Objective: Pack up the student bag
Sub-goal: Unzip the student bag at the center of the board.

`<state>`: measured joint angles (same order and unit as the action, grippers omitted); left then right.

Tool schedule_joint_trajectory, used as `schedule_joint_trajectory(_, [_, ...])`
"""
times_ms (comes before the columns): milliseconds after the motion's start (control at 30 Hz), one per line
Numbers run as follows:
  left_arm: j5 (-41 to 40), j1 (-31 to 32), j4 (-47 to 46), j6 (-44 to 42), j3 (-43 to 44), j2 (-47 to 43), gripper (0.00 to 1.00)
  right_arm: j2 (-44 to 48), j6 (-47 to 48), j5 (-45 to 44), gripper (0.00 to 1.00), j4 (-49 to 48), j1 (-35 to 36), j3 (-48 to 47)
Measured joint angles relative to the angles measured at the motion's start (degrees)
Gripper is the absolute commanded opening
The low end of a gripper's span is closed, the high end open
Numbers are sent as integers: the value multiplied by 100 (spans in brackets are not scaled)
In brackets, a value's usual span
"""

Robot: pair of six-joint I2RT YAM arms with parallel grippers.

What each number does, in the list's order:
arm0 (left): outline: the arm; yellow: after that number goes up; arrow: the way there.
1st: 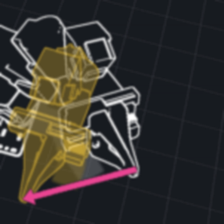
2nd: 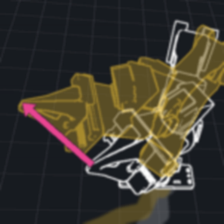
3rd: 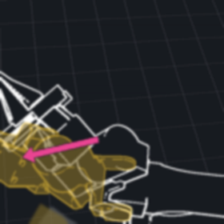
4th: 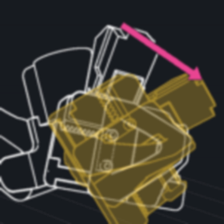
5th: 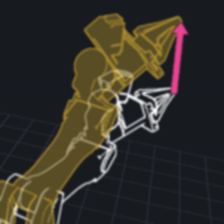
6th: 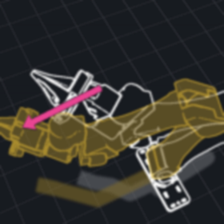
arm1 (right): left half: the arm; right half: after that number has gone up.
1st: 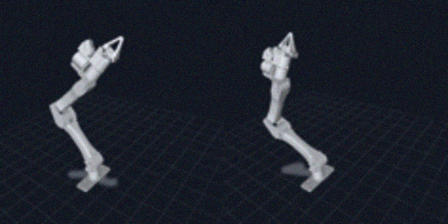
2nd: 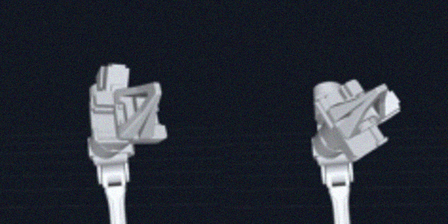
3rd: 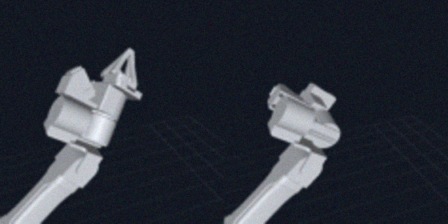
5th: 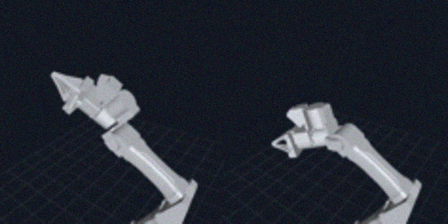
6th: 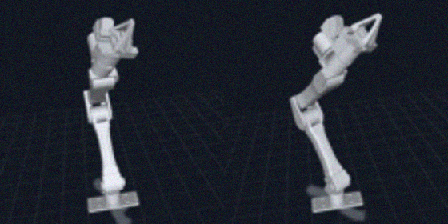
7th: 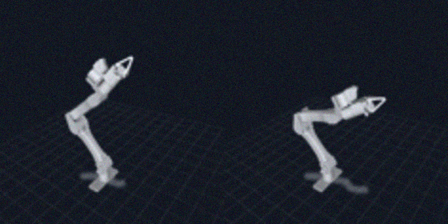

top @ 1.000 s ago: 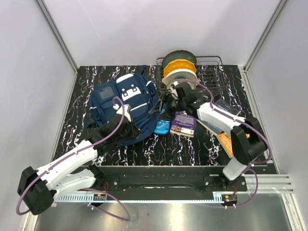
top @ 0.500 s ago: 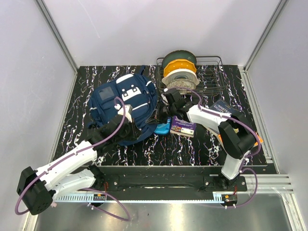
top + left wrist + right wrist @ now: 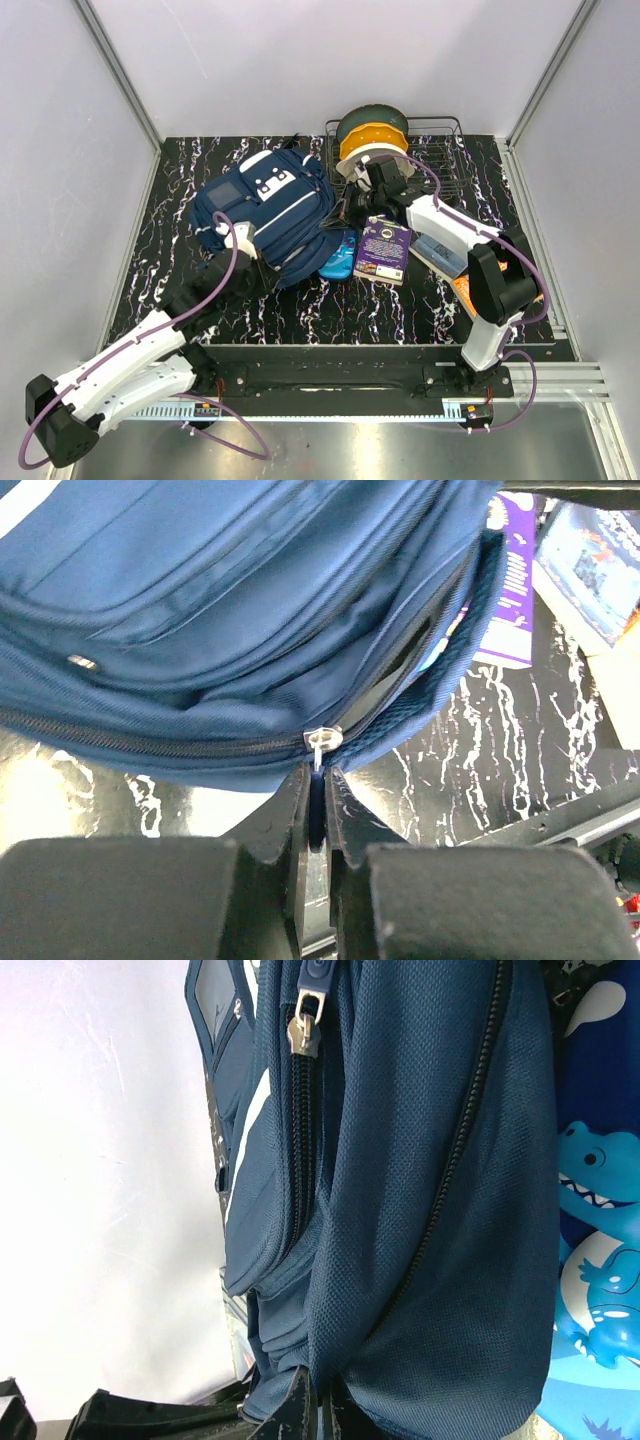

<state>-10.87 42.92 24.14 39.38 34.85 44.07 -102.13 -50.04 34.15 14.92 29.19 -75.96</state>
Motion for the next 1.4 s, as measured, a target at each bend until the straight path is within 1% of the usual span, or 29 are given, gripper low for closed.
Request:
schedule_joint_trajectory(100, [-251, 15, 337, 227, -13, -96, 0, 0, 101, -4, 0, 129, -35, -59])
schedule_joint_trajectory(233, [-577, -17, 844, 586, -17, -15, 0, 7, 144, -15, 0, 184, -92, -63])
schedule_joint_trajectory(400, [-756, -380, 1093, 787, -52, 328, 0, 109, 181, -20, 0, 247, -260, -63])
schedule_joint_trajectory(500, [-739, -907, 1121, 719, -87, 420, 0, 238, 210, -48, 0, 291, -297, -63])
schedule_joint_trajectory(633, [-546, -1794, 1008, 472, -129, 505, 0, 505, 247, -68, 0, 302, -315, -39])
schedule_joint_trajectory(733, [-334, -2426, 800, 267, -153, 852, 0, 713, 273, -61, 0, 299, -317, 37])
schedule_joint_trajectory(800, [-216, -2653, 669, 142, -151, 1152, 0, 817, 299, -59, 0, 302, -317, 101])
schedule_joint_trajectory(967, [31, -2979, 457, -173, -74, 1679, 0, 885, 374, -59, 0, 345, -323, 168])
schedule_joint_trajectory(1000, [96, -3016, 439, -240, -46, 1707, 2, 885, 376, -55, 0, 345, -332, 179])
schedule_joint_trajectory(1033, [188, -3038, 426, -326, -28, 1709, 29, 885, 374, -52, 0, 343, -339, 184])
schedule_joint_trajectory(1067, [293, -3060, 411, -415, -22, 1679, 32, 885, 374, -52, 0, 332, -350, 195])
schedule_joint_trajectory(1100, [367, -3067, 402, -509, -22, 1622, 39, 896, 374, -48, 0, 297, -367, 225])
schedule_joint_trajectory(1133, [476, -3075, 407, -555, -26, 1512, 54, 907, 369, -48, 0, 271, -382, 258])
schedule_joint_trajectory(1167, [575, -3084, 413, -634, -33, 1351, 62, 916, 363, -50, 0, 227, -404, 302])
schedule_joint_trajectory(1200, [669, -3084, 428, -706, -39, 1095, 73, 925, 348, -46, 0, 186, -420, 350])
schedule_joint_trajectory(1267, [824, -3086, 496, -772, -35, 446, 86, 927, 282, -13, 0, 28, -450, 463])
schedule_joint_trajectory(1300, [883, -3086, 542, -789, -4, 101, 91, 927, 251, 0, 0, -50, -455, 522])
schedule_joint_trajectory(1367, [992, -3088, 649, -866, 111, -404, 99, 927, 151, 44, 0, -245, -455, 673])
schedule_joint_trajectory(1400, [1084, -3086, 673, -916, 201, -662, 99, 925, 107, 61, 0, -328, -455, 741])
